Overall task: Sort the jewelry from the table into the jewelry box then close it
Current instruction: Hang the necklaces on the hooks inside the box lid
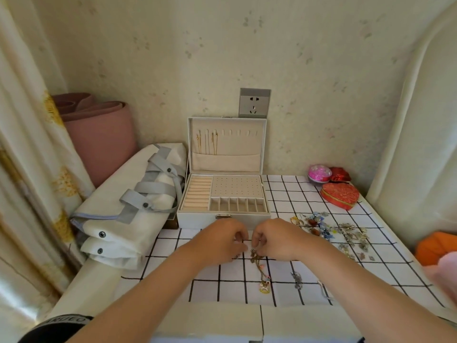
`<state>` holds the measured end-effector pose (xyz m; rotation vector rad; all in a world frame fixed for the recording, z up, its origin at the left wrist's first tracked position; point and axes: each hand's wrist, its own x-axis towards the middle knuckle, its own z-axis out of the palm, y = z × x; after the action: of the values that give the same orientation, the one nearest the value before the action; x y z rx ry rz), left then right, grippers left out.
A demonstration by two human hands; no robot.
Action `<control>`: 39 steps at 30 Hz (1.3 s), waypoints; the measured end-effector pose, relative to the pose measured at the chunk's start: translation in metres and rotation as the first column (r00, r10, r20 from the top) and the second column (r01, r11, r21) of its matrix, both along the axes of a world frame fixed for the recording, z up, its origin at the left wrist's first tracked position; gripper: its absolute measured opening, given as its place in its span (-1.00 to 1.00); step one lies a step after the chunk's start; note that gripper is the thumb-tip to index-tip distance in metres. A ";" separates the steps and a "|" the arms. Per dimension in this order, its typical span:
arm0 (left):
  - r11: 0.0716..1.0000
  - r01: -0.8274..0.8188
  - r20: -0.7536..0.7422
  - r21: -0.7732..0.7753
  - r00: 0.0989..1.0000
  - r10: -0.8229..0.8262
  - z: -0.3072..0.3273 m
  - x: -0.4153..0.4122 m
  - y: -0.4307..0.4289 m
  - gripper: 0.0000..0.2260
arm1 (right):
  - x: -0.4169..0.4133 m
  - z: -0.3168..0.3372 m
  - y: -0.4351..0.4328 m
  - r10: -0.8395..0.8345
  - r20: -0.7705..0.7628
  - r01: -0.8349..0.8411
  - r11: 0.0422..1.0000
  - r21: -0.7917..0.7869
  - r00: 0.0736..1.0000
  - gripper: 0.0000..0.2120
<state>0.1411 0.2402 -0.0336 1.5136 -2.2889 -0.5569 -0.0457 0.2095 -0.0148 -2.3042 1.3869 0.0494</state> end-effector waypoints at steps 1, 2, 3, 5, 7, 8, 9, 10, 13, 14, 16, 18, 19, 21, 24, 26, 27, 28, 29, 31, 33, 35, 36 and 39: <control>1.000 -0.008 -0.004 0.014 1.000 0.008 0.004 0.005 -0.001 -0.85 | 0.003 0.000 0.001 0.001 0.034 -0.001 1.000 -0.010 0.999 -0.90; 0.999 -0.019 0.012 0.027 1.000 0.019 0.007 0.012 -0.001 -0.86 | 0.007 0.000 0.002 0.005 0.072 -0.004 1.000 -0.014 0.997 -0.90; 0.999 -0.036 0.048 0.034 0.998 0.035 0.009 0.018 -0.001 -0.86 | 0.012 -0.001 0.003 0.011 0.101 -0.009 1.000 -0.019 0.995 -0.91; 0.996 -0.077 0.116 0.052 0.991 0.071 0.009 0.030 0.002 -0.86 | 0.021 -0.004 0.007 0.020 0.122 -0.015 0.999 -0.038 0.992 -0.95; 0.991 -0.103 0.122 0.086 0.988 0.092 0.007 0.035 0.005 -0.87 | 0.029 -0.006 0.010 0.024 0.128 -0.017 0.998 -0.057 0.992 -0.94; 0.989 -0.103 0.115 0.102 0.989 0.091 0.006 0.034 0.007 -0.87 | 0.032 -0.007 0.011 0.027 0.120 -0.019 0.997 -0.070 0.992 -0.91; 0.989 -0.096 0.112 0.109 0.990 0.084 0.006 0.033 0.008 -0.86 | 0.035 -0.007 0.013 0.027 0.099 -0.019 0.996 -0.088 0.995 -0.87; 0.991 -0.087 0.109 0.106 0.991 0.076 0.005 0.030 0.009 -0.85 | 0.038 -0.006 0.013 0.021 0.070 -0.014 0.995 -0.104 0.997 -0.84; 0.996 -0.069 0.103 0.051 0.993 0.063 0.000 0.023 0.008 -0.86 | 0.045 -0.009 0.013 -0.020 -0.004 0.019 0.994 -0.103 1.000 -0.84; 0.997 -0.069 0.113 0.034 0.992 0.065 -0.002 0.022 0.007 -0.87 | 0.047 -0.009 0.012 -0.039 -0.024 0.036 0.995 -0.093 0.999 -0.84; 0.997 -0.074 0.131 0.012 0.989 0.072 -0.004 0.021 0.005 -0.86 | 0.048 -0.009 0.009 -0.075 -0.056 0.072 0.996 -0.056 0.996 -0.86; 0.997 -0.076 0.138 0.003 0.988 0.075 -0.003 0.021 0.003 -0.85 | 0.049 -0.009 0.007 -0.087 -0.088 0.085 0.996 -0.022 0.992 -0.84; 0.997 -0.074 0.134 0.002 0.988 0.073 -0.003 0.020 0.003 -0.85 | 0.049 -0.009 0.006 -0.080 -0.110 0.078 0.997 -0.015 0.991 -0.83; 0.998 -0.065 0.124 -0.002 0.990 0.065 -0.001 0.019 0.003 -0.85 | 0.050 -0.010 0.006 -0.047 -0.157 0.043 0.999 -0.024 0.987 -0.79; 0.998 -0.053 0.137 -0.035 0.989 0.058 -0.002 0.019 0.005 -0.85 | 0.048 -0.009 0.005 -0.009 -0.190 0.008 1.000 -0.008 0.982 -0.73; 0.997 -0.051 0.152 -0.052 0.987 0.058 -0.003 0.020 0.006 -0.85 | 0.045 -0.007 0.004 -0.011 -0.171 0.021 0.998 0.058 0.985 -0.72; 0.997 -0.056 0.159 -0.052 0.985 0.063 -0.003 0.020 0.006 -0.85 | 0.042 -0.006 0.003 -0.015 -0.144 0.027 0.996 0.083 0.989 -0.74; 0.997 -0.064 0.157 -0.051 0.985 0.071 -0.002 0.021 0.006 -0.85 | 0.040 -0.005 0.001 -0.022 -0.103 0.032 0.995 0.091 0.994 -0.77; 0.996 -0.073 0.139 -0.049 0.987 0.079 0.000 0.022 0.006 -0.86 | 0.038 -0.004 0.001 -0.033 -0.050 0.037 0.996 0.085 0.998 -0.80; 0.996 -0.085 0.045 -0.042 0.995 0.087 0.005 0.024 0.004 -0.89 | 0.035 0.000 0.000 -0.045 0.074 0.040 0.996 0.078 0.996 -0.88; 0.995 -0.097 -0.065 -0.032 0.993 0.095 0.011 0.027 0.003 -0.91 | 0.034 0.005 -0.001 -0.025 0.187 0.007 0.995 0.095 0.982 -0.86; 0.993 -0.121 -0.149 -0.002 0.982 0.119 0.017 0.030 0.004 -0.93 | 0.036 0.009 0.000 -0.028 0.292 -0.015 0.989 0.144 0.956 -0.85; 0.991 -0.132 -0.187 0.019 0.973 0.133 0.020 0.032 0.004 -0.93 | 0.038 0.010 0.000 -0.037 0.338 -0.021 0.986 0.166 0.940 -0.87; 0.985 -0.162 -0.291 0.064 0.941 0.174 0.026 0.036 0.005 -0.93 | 0.043 0.010 0.002 -0.069 0.437 -0.026 0.978 0.207 0.897 -0.96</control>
<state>0.1772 0.2454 -0.0080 1.5109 -1.9136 -0.7295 -0.0032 0.2117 -0.0048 -1.9656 1.1117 -0.3062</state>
